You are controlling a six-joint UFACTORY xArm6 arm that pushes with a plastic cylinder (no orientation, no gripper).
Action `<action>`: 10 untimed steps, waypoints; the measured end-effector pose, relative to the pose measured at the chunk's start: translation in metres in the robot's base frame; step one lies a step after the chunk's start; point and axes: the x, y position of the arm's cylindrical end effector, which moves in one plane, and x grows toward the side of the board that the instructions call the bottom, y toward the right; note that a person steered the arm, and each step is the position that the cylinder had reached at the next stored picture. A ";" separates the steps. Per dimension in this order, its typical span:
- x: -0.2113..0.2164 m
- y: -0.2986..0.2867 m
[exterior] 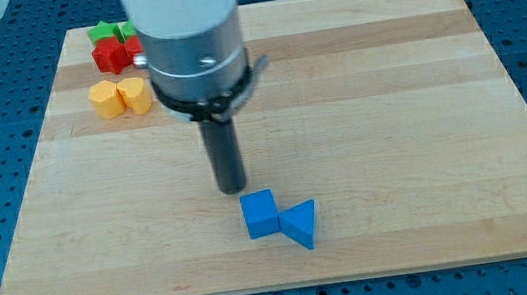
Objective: Move the yellow hexagon closer to the blue cube
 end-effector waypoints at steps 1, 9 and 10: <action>-0.016 -0.040; -0.179 -0.178; -0.171 -0.161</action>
